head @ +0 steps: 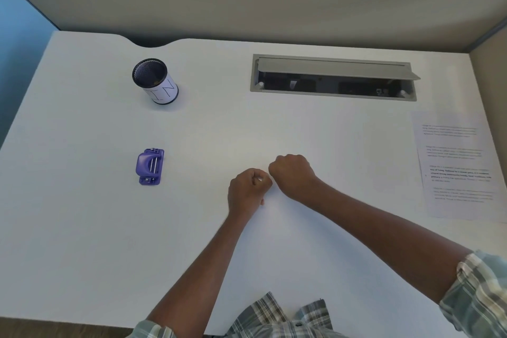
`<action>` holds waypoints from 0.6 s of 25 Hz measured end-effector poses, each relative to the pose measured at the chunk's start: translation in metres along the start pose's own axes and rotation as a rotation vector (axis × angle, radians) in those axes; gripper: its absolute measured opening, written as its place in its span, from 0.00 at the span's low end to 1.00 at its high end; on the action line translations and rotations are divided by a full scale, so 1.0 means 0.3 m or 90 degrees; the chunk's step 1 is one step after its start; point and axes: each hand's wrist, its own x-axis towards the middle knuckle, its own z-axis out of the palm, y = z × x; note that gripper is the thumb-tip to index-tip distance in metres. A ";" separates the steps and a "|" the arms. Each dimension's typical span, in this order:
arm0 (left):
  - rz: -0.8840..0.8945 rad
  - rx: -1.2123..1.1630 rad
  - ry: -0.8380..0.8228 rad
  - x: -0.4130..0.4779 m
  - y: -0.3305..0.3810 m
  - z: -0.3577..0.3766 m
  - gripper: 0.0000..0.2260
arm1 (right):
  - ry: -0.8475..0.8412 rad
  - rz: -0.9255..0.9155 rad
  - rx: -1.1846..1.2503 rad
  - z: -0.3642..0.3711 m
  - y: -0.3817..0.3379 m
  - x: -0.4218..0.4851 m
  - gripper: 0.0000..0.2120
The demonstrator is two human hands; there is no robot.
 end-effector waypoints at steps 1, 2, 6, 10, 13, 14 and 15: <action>0.001 0.000 0.001 0.002 -0.003 0.001 0.06 | -0.001 0.000 -0.003 0.003 -0.003 0.002 0.14; 0.002 -0.001 0.001 0.003 -0.004 0.002 0.06 | 0.001 -0.001 -0.002 0.009 -0.005 0.005 0.14; -0.002 -0.014 -0.001 0.003 -0.005 0.001 0.06 | 0.035 -0.012 0.058 0.052 0.014 0.021 0.11; -0.054 -0.124 -0.008 -0.001 0.006 -0.019 0.06 | 0.102 0.085 0.327 0.102 0.070 0.036 0.06; -0.101 -0.211 0.004 0.003 0.014 -0.058 0.09 | 0.132 0.172 0.671 0.096 0.070 0.049 0.04; -0.106 -0.226 0.012 0.010 0.014 -0.077 0.11 | 0.130 0.179 0.796 0.077 0.067 0.059 0.04; -0.105 -0.239 0.021 0.019 0.018 -0.102 0.12 | 0.126 0.179 0.904 0.053 0.066 0.074 0.04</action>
